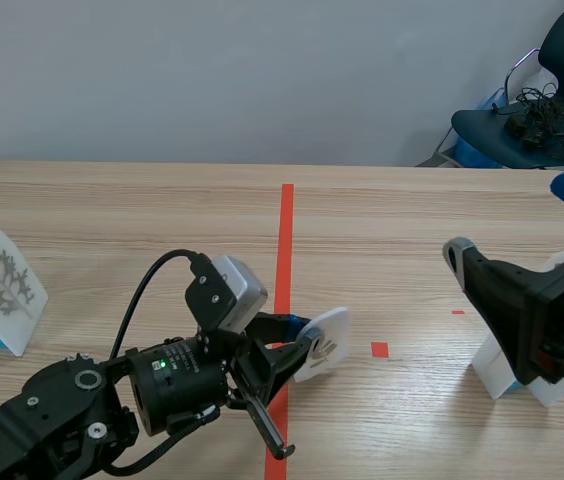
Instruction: Do the leaf sorting experiment
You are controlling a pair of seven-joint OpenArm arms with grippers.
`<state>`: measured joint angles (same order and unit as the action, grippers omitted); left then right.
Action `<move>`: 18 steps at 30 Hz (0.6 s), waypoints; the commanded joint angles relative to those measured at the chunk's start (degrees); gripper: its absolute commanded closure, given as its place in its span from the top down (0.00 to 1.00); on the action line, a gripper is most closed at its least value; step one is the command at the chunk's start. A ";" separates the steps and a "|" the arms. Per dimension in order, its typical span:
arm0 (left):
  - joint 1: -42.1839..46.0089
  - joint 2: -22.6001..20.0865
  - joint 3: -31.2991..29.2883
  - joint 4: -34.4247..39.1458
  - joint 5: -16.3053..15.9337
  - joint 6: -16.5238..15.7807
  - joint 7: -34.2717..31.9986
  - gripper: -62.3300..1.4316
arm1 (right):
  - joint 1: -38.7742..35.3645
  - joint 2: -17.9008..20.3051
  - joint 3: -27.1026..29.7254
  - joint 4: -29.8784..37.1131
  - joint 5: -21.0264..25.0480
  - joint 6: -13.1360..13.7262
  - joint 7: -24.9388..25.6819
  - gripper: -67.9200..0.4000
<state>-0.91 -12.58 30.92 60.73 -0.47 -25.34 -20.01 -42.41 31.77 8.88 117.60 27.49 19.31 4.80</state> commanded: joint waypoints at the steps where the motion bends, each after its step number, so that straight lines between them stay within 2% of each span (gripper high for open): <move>1: 1.49 -0.11 -0.26 3.74 -1.29 -0.13 -0.31 0.08 | 0.81 -0.04 0.17 -0.02 0.37 -0.24 0.61 1.00; 4: 4.70 -1.18 -2.05 9.92 -3.02 -0.09 2.97 0.08 | 0.81 -0.04 0.17 -0.02 0.39 -0.24 0.61 1.00; 8: 10.97 -3.41 -8.13 18.12 -4.09 0.13 5.07 0.08 | 0.81 -0.04 0.17 -0.02 0.39 -0.24 0.61 1.00; 13: 18.93 -4.72 -20.22 21.94 -11.80 1.22 5.18 0.08 | 0.81 -0.04 0.17 -0.02 0.39 -0.24 0.61 1.00; 18: 23.82 -4.57 -31.21 21.29 -17.27 8.46 6.80 0.08 | 0.81 -0.04 0.17 -0.02 0.39 -0.24 0.61 1.00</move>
<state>23.44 -17.45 -0.73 82.81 -17.19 -17.23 -12.21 -42.41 31.75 8.88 117.60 27.49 19.29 4.78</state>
